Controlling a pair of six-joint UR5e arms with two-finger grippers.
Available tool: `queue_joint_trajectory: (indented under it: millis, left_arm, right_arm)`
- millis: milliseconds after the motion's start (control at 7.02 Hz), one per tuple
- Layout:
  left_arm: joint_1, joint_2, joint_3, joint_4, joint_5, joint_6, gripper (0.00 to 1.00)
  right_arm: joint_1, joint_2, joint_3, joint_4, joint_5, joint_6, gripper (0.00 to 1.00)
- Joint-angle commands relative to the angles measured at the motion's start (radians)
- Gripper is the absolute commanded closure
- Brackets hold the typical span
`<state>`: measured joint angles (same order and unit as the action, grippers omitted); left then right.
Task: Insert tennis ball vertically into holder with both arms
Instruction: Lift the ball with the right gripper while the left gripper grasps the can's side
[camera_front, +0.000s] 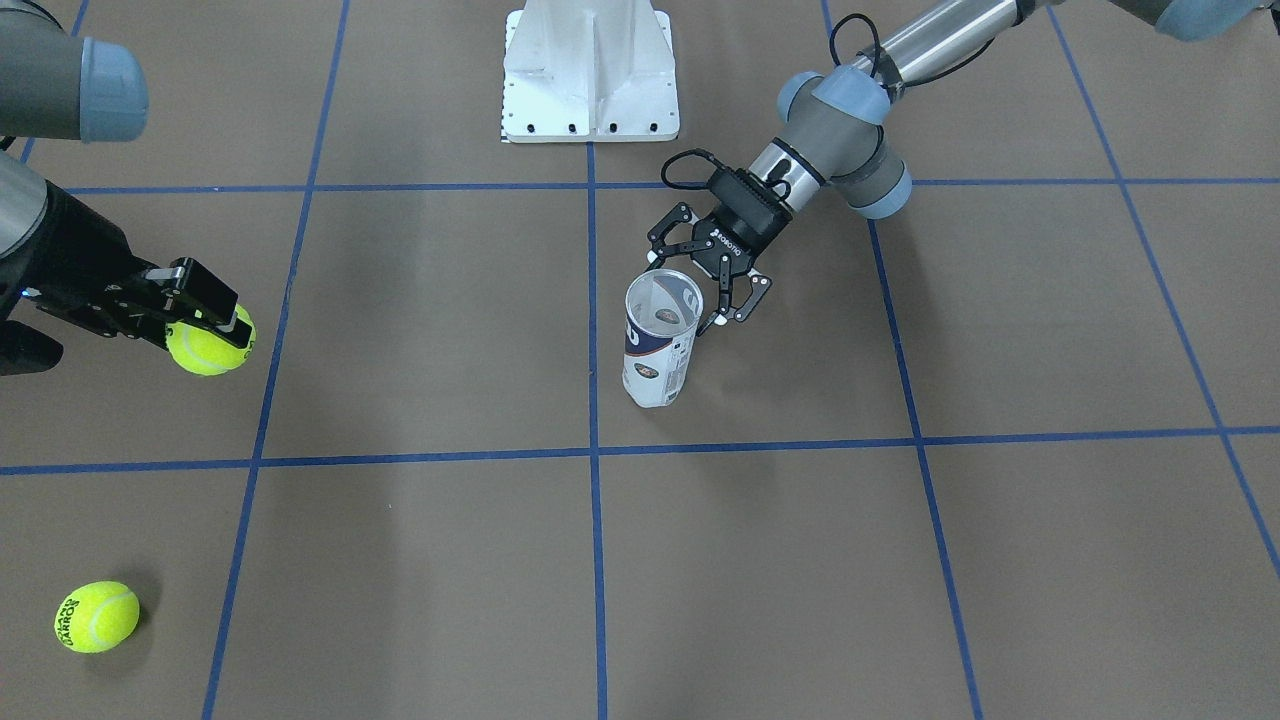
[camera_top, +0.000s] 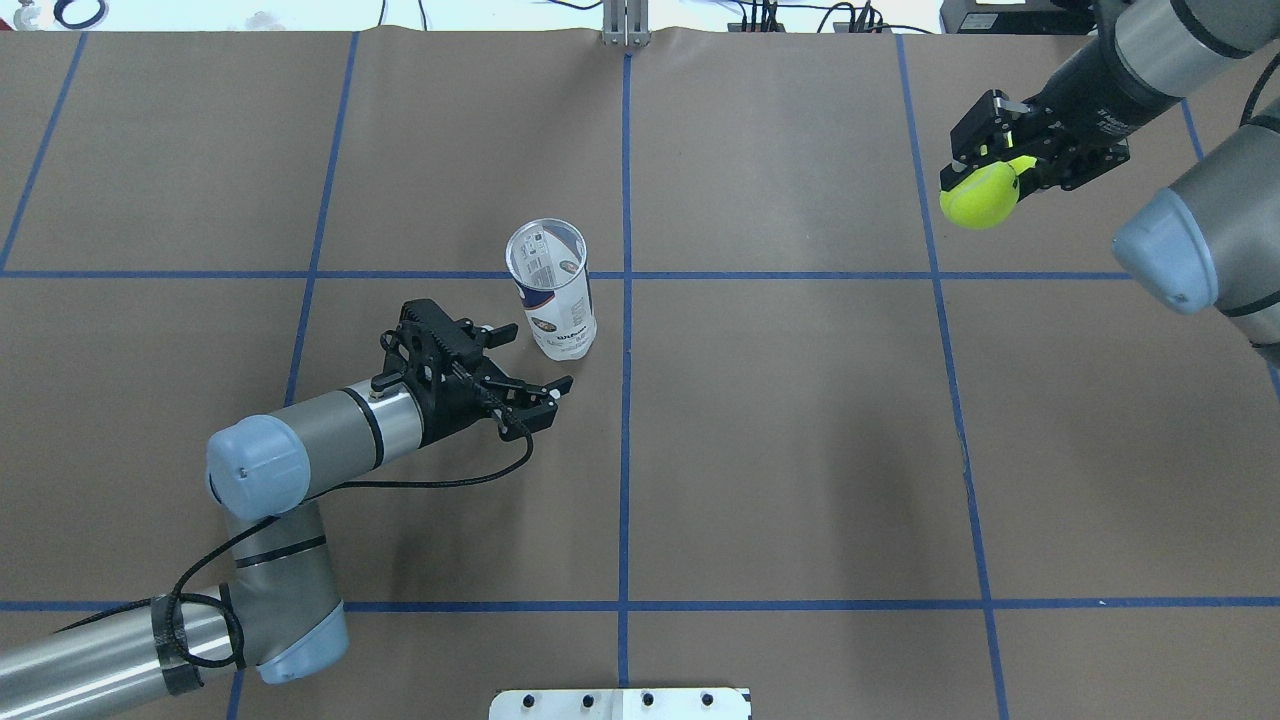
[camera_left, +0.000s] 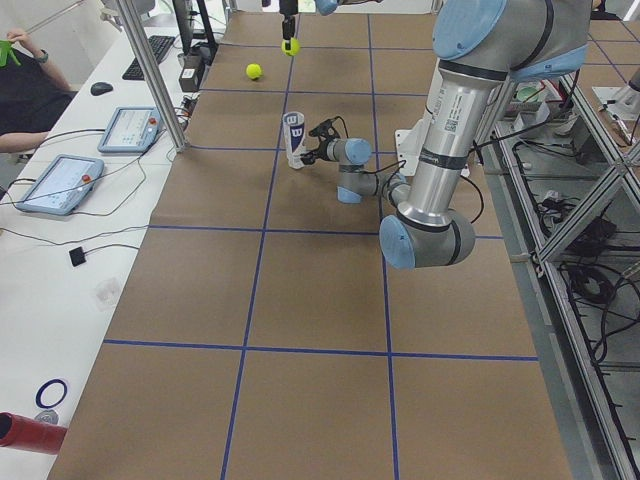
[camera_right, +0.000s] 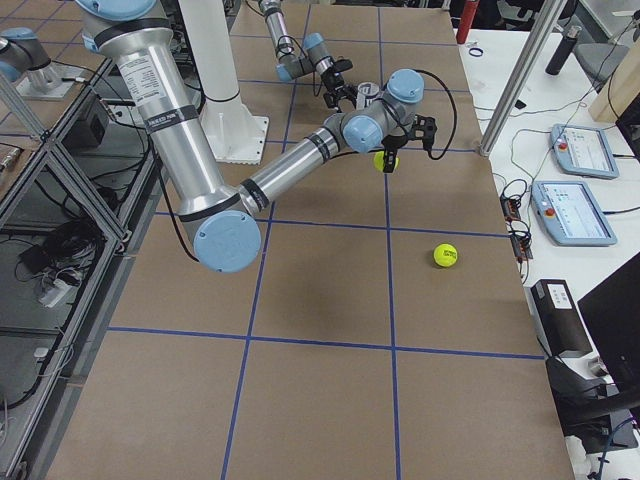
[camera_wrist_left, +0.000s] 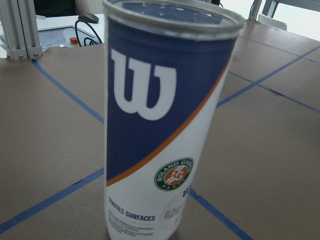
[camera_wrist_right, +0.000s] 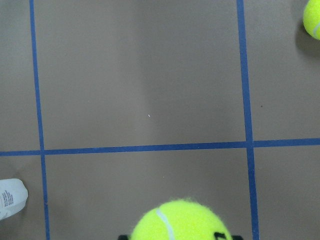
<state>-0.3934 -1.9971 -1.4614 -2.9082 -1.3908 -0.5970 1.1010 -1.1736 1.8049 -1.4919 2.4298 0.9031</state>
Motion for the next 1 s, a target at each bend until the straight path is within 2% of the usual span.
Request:
queue_joint_trajectory:
  millis: [0, 854]
  left_arm:
    - [-0.001, -0.028, 0.03, 0.006, 0.05, 0.008, 0.02]
    - [-0.024, -0.034, 0.045, 0.012, 0.055, 0.006, 0.02]
  right_arm:
    - [-0.001, 0.003, -0.001, -0.001, -0.002, 0.0, 1.0]
    - [-0.007, 0.005, -0.006, 0.001, -0.005, 0.0, 1.0]
